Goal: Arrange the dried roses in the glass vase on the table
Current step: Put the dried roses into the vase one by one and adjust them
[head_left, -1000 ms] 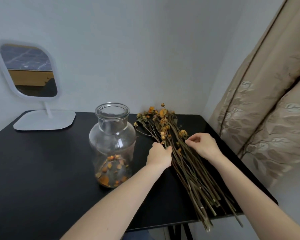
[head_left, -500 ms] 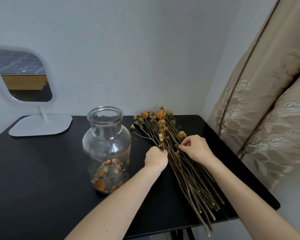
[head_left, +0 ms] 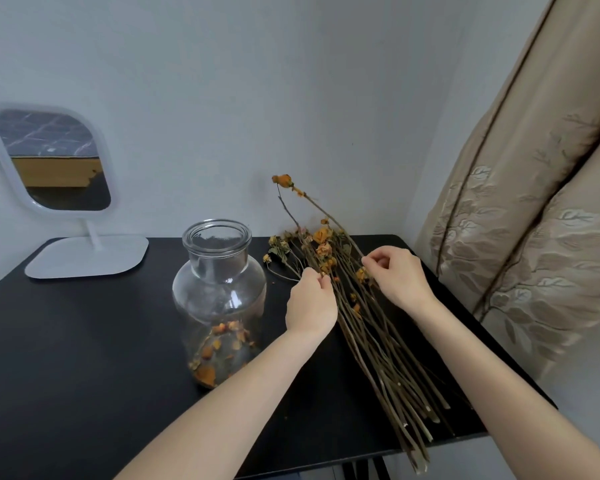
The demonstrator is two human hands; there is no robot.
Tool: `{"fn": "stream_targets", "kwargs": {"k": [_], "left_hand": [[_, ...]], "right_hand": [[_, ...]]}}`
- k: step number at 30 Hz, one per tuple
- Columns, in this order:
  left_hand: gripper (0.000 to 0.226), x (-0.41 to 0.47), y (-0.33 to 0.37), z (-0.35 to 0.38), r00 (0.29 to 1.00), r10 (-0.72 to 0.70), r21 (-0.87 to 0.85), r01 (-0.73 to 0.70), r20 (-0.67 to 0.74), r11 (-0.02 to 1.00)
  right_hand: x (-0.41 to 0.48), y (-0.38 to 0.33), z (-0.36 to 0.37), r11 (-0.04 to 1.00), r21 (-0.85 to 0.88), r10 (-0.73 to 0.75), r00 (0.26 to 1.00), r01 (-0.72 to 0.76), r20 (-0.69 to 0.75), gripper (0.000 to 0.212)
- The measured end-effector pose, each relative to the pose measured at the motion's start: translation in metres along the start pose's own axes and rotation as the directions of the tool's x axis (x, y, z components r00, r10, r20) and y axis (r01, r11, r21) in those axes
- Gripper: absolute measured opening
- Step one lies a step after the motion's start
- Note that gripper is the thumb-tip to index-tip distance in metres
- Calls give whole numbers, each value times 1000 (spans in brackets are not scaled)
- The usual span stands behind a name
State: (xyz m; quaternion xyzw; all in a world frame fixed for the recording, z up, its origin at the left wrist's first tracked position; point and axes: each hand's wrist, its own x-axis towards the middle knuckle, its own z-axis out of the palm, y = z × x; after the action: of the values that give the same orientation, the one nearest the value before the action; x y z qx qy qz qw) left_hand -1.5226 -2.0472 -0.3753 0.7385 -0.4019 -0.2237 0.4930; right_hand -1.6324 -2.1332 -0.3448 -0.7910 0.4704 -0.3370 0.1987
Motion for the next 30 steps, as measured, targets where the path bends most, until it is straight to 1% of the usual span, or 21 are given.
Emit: {"fn": "stream_targets", "kwargs": {"k": [3,8,11,14,18,20,23,26,30], "left_hand": [[19,-4,13,-8,996,83,-28,-84,-33,996],[18,-10,43,-23,979,196,-143,-203,-65,969],[16,-10,63,-35,969,232,-194,-244,-83,950],[15,-5,81,-54,964,251,-186,-263,-90,947],[20,0,102,-87,956,266,-191,-287,-127,939],[23,0,114,-109,942,294,-204,-323,-159,924],[25,0,135,-147,912,328,-255,-387,-244,886],[25,-2,150,-182,891,327,-315,-422,-314,850],[23,-4,160,-220,867,339,-310,-457,-364,834]], "right_hand": [[3,-11,-6,995,100,-15,999,19,-33,15],[7,-33,-20,945,328,26,998,-6,-56,19],[9,-46,-30,887,463,50,996,-9,-76,18],[10,-60,-40,835,551,68,995,-17,-73,15],[16,-82,-53,743,668,98,993,-27,-69,13],[19,-95,-59,709,705,98,993,-19,-71,14],[23,-121,-68,652,758,48,997,20,-67,17],[23,-150,-72,574,816,-30,997,72,-67,19],[22,-193,-73,471,872,-117,990,130,-84,20]]}}
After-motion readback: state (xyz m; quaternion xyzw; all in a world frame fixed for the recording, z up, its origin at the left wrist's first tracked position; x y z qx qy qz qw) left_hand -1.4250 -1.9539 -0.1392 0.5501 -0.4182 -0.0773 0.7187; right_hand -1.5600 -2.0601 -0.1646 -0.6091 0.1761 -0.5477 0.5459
